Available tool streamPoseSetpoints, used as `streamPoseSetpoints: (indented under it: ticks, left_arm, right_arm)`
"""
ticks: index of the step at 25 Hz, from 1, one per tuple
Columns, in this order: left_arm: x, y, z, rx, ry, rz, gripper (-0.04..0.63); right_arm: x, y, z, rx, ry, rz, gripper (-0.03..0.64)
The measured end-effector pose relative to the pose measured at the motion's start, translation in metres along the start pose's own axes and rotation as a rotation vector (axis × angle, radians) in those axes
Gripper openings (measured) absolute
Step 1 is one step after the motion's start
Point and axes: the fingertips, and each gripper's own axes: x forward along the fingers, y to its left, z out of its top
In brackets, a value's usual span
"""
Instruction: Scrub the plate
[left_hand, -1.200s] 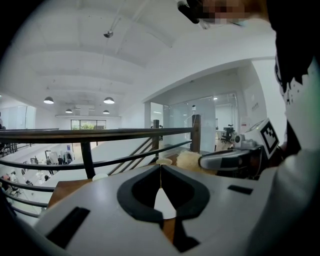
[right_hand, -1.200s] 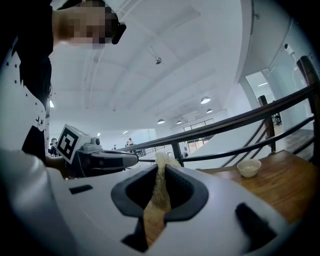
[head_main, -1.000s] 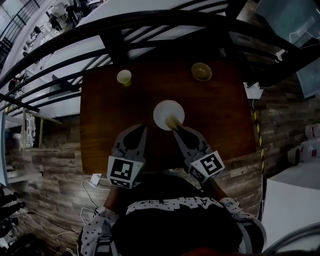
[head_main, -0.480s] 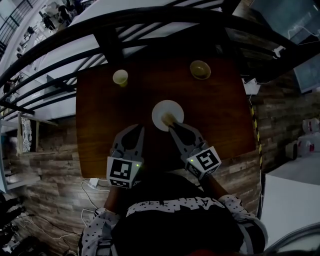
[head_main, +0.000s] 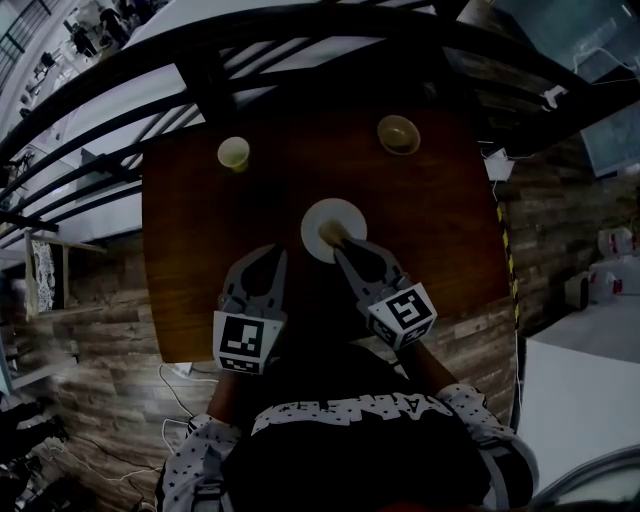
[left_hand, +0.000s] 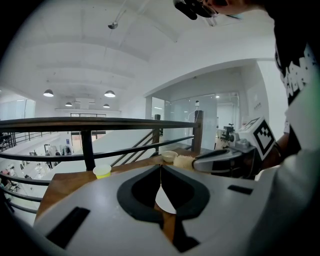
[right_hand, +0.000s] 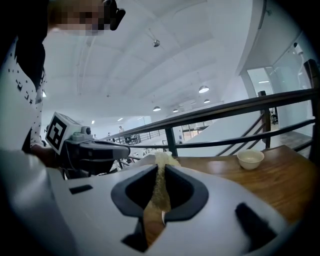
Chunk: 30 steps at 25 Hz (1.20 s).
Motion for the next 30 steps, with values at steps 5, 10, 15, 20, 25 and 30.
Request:
streamPoseSetpoints:
  ticks: [5,10,15,20,25,30]
  left_arm:
    - [0.0,0.01,-0.008,-0.009,0.007,0.006,0.014]
    - [0.004,0.022,-0.018,-0.026,0.013,0.005,0.014]
    - [0.011,0.033,-0.025,-0.033,0.012,-0.006,0.014]
    - [0.017,0.038,-0.028,-0.026,0.01,-0.016,0.014]
    - [0.018,0.043,-0.034,-0.043,0.016,-0.027,0.014]
    - [0.015,0.048,-0.043,-0.064,0.016,-0.034,0.014]
  right_arm:
    - [0.013,-0.001,-0.011,-0.01,0.032,-0.005,0.049]
    - [0.029,-0.003,-0.025,-0.011,0.07,-0.009,0.049]
    - [0.046,-0.007,-0.034,-0.019,0.098,-0.029,0.049]
    - [0.058,-0.011,-0.04,-0.006,0.114,-0.041,0.049]
    - [0.068,-0.012,-0.049,-0.012,0.142,-0.047,0.049]
    - [0.077,-0.013,-0.057,-0.029,0.175,-0.068,0.049]
